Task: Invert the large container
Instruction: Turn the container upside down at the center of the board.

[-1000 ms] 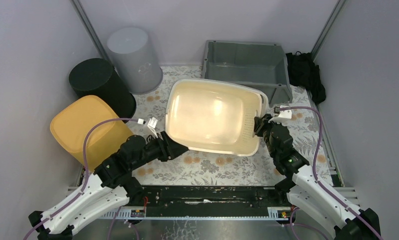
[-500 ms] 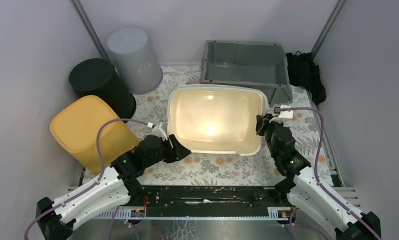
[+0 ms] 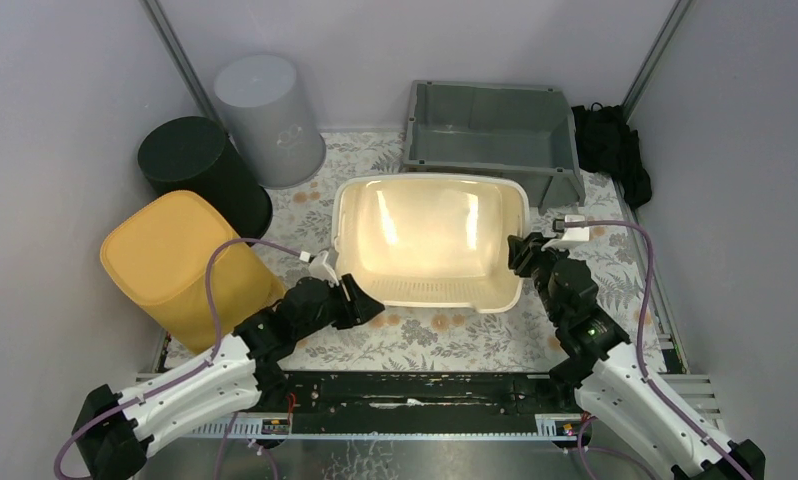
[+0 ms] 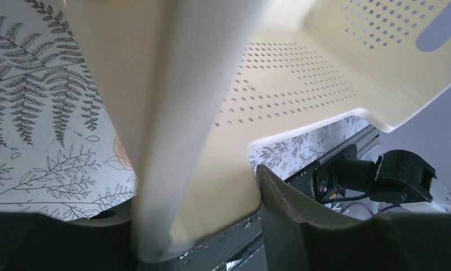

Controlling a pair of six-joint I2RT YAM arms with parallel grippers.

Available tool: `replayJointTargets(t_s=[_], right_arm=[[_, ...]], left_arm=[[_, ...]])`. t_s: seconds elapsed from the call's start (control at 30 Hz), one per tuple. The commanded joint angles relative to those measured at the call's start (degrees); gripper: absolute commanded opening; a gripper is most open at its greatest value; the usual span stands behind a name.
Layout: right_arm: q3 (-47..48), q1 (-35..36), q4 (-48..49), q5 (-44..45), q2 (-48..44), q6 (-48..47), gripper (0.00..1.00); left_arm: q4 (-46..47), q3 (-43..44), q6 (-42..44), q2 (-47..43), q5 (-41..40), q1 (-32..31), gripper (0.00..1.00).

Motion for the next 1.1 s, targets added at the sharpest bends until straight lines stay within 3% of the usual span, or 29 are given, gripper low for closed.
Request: replayJointTargets(t_s=[0.0,0.43,0.73,0.9,0.93,1.07], right_arm=[[2.1,0.5,-4.4,-3.1,-0.7,4.4,0.45],[3.4,0.5,-18.0,-6.9,-4.0,11.8,0.49],[3.2,0.5,-24.1,-14.6,-7.3,19.1,0.62],[2.8,0.5,-25.9,-18.9,-8.2,20.6,0.64],[2.6,0.5,-26.5,-18.9,-8.1,20.6,0.60],[1.6,0.5,-28.8,-16.4,-7.3,19.8,0.22]], left_arm=[[-0.3,-2.8,0.1,2.1,-1.7,0.0,0.53],[1.7,-4.9,0.0,3.7,-0.8,0.0,0.53],[2.7,-5.4,0.2,5.4,-0.2,0.0,0.54],[4.3,-6.1,0.2,7.0,0.0,0.0,0.54],[4.7,-6.1,0.2,7.5,0.1,0.0,0.54],[5.7,-5.3,0.4,8.7,0.5,0.0,0.54]])
